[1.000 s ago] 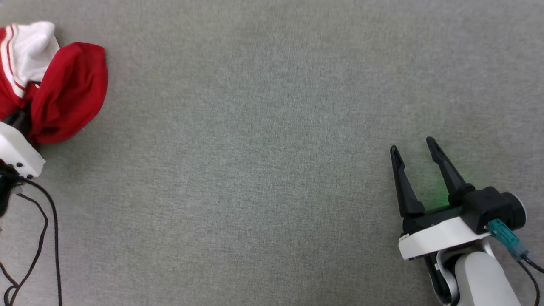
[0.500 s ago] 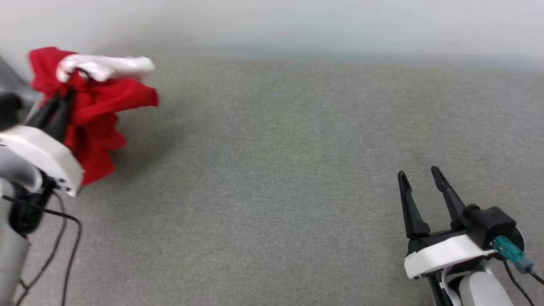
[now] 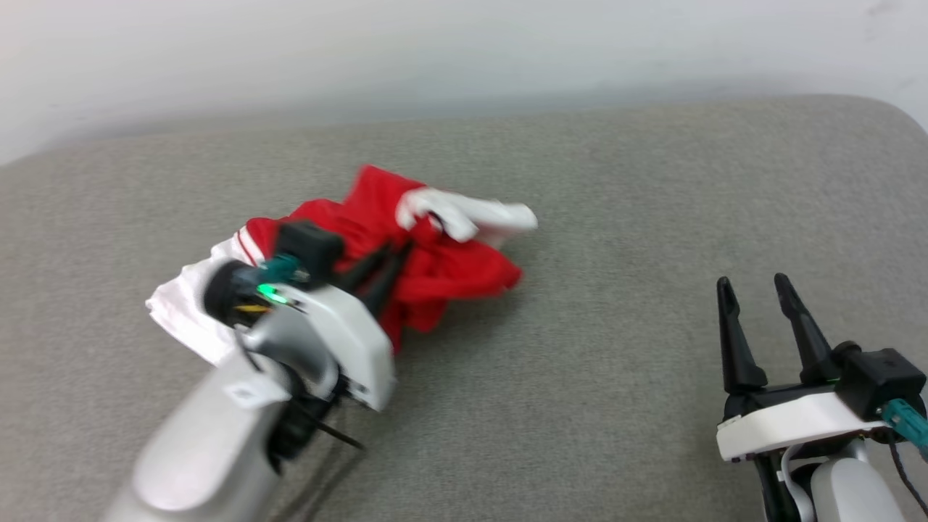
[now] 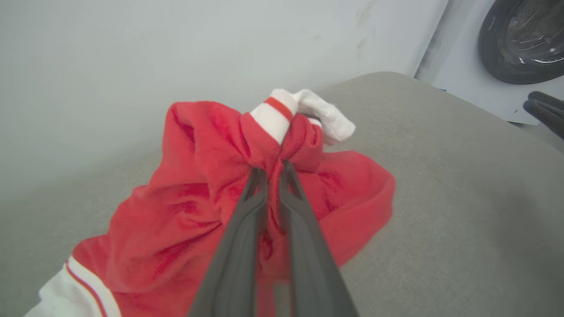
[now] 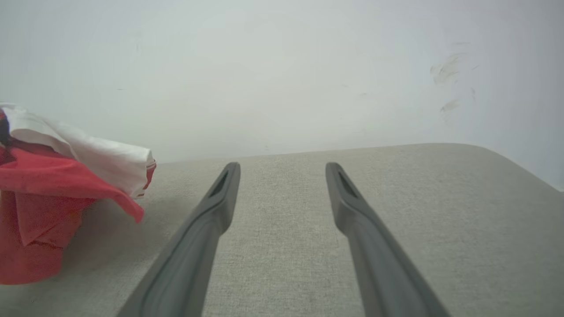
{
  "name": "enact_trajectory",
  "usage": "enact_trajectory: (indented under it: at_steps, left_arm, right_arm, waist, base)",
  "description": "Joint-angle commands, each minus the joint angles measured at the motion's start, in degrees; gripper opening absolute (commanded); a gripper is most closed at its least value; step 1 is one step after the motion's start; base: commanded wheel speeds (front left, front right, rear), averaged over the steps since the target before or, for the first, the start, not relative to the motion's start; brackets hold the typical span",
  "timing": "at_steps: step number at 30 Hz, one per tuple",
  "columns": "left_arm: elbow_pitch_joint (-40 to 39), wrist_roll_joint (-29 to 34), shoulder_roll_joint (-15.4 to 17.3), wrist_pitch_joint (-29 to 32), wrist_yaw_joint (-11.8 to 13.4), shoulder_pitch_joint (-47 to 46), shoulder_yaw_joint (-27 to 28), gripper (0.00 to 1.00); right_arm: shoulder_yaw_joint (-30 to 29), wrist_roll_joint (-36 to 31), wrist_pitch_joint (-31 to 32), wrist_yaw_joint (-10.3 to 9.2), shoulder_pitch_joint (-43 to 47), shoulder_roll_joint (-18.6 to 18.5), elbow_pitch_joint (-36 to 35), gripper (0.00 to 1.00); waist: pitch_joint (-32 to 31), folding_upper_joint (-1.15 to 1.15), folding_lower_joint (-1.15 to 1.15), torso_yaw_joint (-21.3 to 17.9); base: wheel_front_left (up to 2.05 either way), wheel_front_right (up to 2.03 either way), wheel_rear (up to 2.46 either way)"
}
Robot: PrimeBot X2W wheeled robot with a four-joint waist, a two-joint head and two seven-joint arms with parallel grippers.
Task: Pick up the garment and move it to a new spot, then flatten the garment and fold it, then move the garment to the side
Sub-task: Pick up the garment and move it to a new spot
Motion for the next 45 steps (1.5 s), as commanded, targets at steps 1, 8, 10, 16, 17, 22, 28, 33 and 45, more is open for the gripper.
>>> enact_trajectory:
  at_steps: [1,8,10,16,17,22,28,33,45]
  left_arm:
    - [0.53,0.35,-1.74,-0.30,0.14,0.74,-1.11,0.00]
    - [8.84,2.67,-10.38,-1.76,0.34,0.55,-7.82,0.00]
    - [12.27,2.77,-12.17,-1.66,-0.18,0.99,-9.31,0.00]
    - [18.32,3.21,-14.11,-2.50,-1.22,0.52,-11.55,1.00]
    - [18.63,3.18,-14.22,-3.16,-1.24,0.42,-11.49,1.00]
    - [17.35,3.19,-13.88,-7.70,-0.81,0.72,-10.23,1.00]
    - [10.02,1.37,-11.31,-11.39,0.56,2.90,-6.76,1.00]
    - [2.27,0.34,-6.51,-15.36,4.73,5.78,-0.63,1.00]
    - [-8.31,2.22,-2.40,-22.37,8.32,23.15,13.52,1.00]
  right_arm:
    - [-0.43,0.17,-0.12,-0.04,-0.86,0.02,-0.37,1.00]
    - [-1.49,0.73,-0.11,-0.04,-1.12,0.04,-0.95,1.00]
    - [-1.38,0.77,-0.12,-0.04,-0.91,0.03,-0.82,1.00]
    - [-1.26,0.66,-0.12,-0.04,-0.23,0.04,-0.40,1.00]
    - [-1.35,0.59,-0.12,-0.04,-0.10,0.04,-0.33,1.00]
    - [-1.35,-0.14,-0.12,-0.04,0.72,0.02,0.28,1.00]
    - [-1.75,-0.78,-0.12,-0.04,1.76,0.03,1.47,1.00]
    - [-2.04,-1.03,-0.12,-0.04,2.64,0.03,1.85,1.00]
    - [-1.64,-1.57,-0.12,-0.04,3.76,0.03,2.59,1.00]
  waist:
    - [0.98,0.00,0.01,-1.85]
    - [3.09,0.00,0.01,-4.94]
    - [3.27,0.00,0.01,-5.26]
    - [2.88,0.00,0.01,-4.77]
    - [2.62,0.00,0.01,-4.42]
    - [0.32,0.00,0.01,-2.27]
    - [-2.81,0.00,0.01,0.89]
    - [-4.65,0.00,0.01,3.35]
    - [-5.55,0.00,0.01,5.46]
  base:
    - [0.00,0.00,0.00]
    - [0.00,0.00,0.00]
    - [0.00,0.00,0.00]
    - [0.00,0.00,0.00]
    - [0.00,0.00,0.00]
    - [0.00,0.00,0.00]
    - [0.00,0.00,0.00]
    - [0.00,0.00,0.00]
    - [0.00,0.00,0.00]
